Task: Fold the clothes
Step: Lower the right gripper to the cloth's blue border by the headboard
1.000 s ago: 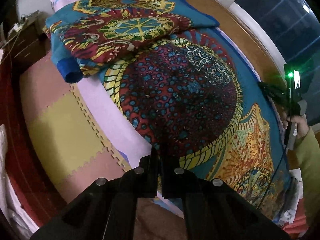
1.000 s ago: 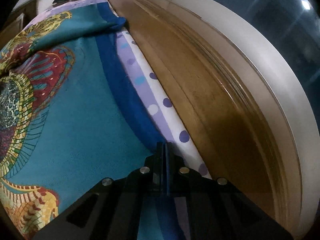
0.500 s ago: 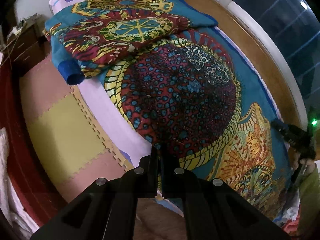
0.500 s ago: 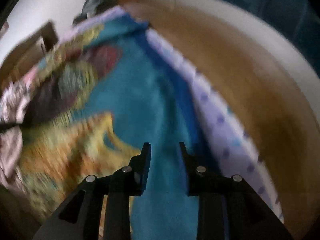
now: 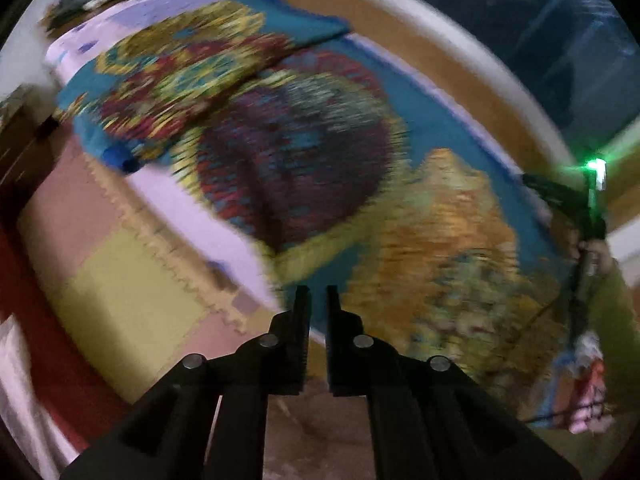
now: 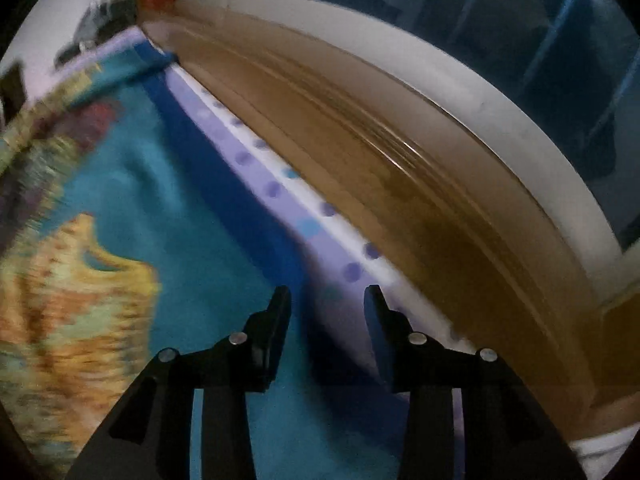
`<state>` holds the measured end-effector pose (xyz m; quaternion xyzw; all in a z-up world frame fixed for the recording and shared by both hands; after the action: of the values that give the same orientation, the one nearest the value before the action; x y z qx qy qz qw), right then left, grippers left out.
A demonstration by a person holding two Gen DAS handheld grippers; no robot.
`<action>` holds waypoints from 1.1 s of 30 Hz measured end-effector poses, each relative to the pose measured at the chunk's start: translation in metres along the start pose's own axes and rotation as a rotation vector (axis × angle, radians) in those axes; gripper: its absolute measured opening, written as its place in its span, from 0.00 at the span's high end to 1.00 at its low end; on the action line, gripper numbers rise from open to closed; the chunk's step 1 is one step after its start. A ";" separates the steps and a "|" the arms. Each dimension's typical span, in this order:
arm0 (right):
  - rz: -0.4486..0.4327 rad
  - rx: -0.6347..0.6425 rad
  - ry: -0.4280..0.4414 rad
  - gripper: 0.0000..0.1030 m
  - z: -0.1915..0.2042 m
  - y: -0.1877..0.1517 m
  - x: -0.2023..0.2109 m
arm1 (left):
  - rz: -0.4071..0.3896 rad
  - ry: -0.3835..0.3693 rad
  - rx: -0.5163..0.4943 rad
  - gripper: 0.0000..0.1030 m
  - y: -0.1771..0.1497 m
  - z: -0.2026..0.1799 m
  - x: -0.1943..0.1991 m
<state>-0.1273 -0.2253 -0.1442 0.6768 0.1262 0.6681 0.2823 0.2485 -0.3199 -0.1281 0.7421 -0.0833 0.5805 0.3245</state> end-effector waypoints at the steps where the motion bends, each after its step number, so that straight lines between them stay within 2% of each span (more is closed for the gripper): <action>1: -0.008 0.002 0.067 0.63 0.013 -0.001 0.005 | -0.016 -0.032 -0.018 0.91 0.000 -0.007 0.006; 2: -0.013 0.007 0.140 0.63 0.028 -0.002 0.010 | -0.030 -0.058 -0.044 0.87 0.002 -0.018 0.007; 5: 0.029 0.041 0.375 0.63 0.079 -0.002 0.000 | -0.052 -0.114 -0.120 0.86 0.009 -0.047 -0.002; 7: 0.082 0.068 0.477 0.63 0.110 -0.020 -0.018 | -0.038 -0.128 -0.145 0.86 0.012 -0.057 -0.021; 8: 0.106 0.081 0.492 0.63 0.117 -0.027 -0.028 | -0.020 -0.125 -0.150 0.86 0.011 -0.058 -0.031; 9: 0.129 0.093 0.497 0.65 0.122 -0.032 -0.037 | -0.002 -0.125 -0.151 0.86 0.009 -0.057 -0.040; 10: 0.092 0.119 0.488 0.67 0.118 -0.034 -0.036 | 0.037 -0.114 -0.147 0.86 0.003 -0.055 -0.050; 12: 0.074 0.142 0.379 0.68 0.102 -0.035 -0.037 | 0.049 -0.137 -0.121 0.86 -0.004 -0.050 -0.054; 14: 0.060 0.120 0.268 0.68 0.067 -0.037 -0.035 | 0.062 -0.160 -0.095 0.86 -0.012 -0.046 -0.057; 15: 0.053 0.105 0.237 0.65 0.054 -0.039 -0.032 | 0.064 -0.173 -0.079 0.86 -0.016 -0.044 -0.058; 18: 0.051 0.071 0.138 0.64 0.020 -0.045 -0.024 | 0.067 -0.174 -0.081 0.85 -0.021 -0.045 -0.060; 19: 0.057 0.055 0.108 0.47 0.006 -0.046 -0.019 | 0.068 -0.168 -0.093 0.85 -0.022 -0.046 -0.059; 20: 0.064 0.025 0.102 0.39 -0.001 -0.045 -0.017 | 0.070 -0.161 -0.104 0.85 -0.023 -0.048 -0.058; 21: 0.071 -0.008 0.102 0.36 -0.007 -0.045 -0.015 | 0.067 -0.147 -0.110 0.85 -0.024 -0.048 -0.054; 23: 0.086 -0.045 0.090 0.41 -0.010 -0.040 -0.011 | 0.043 -0.117 -0.115 0.85 -0.022 -0.045 -0.045; 24: 0.093 -0.041 0.074 0.53 -0.004 -0.036 -0.008 | 0.005 -0.105 -0.102 0.85 -0.014 -0.040 -0.033; 27: 0.028 0.027 0.176 0.56 0.039 -0.001 0.009 | -0.086 -0.098 -0.036 0.85 0.011 -0.019 -0.015; 29: -0.010 0.107 0.261 0.56 0.077 0.030 0.009 | -0.126 -0.040 -0.028 0.85 0.034 0.000 -0.018; 31: -0.011 0.189 0.338 0.56 0.117 0.059 -0.011 | -0.150 0.032 -0.039 0.85 0.056 0.018 -0.031; 33: 0.006 0.264 0.406 0.56 0.158 0.087 -0.044 | -0.139 0.081 -0.029 0.85 0.071 0.034 -0.051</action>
<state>0.0058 -0.3536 -0.1246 0.5600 0.2646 0.7690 0.1581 0.2246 -0.4071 -0.1518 0.7174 -0.0268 0.5849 0.3776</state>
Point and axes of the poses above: each gripper's, at about its wrist camera, not at the fingertips, and x roughly against the way its jaws point, z to its left, y to its top, the point moved 5 cm from there along -x, roughly the way its jaws point, and after that the axes turned 15 degrees about y, right-handed, at the moved point
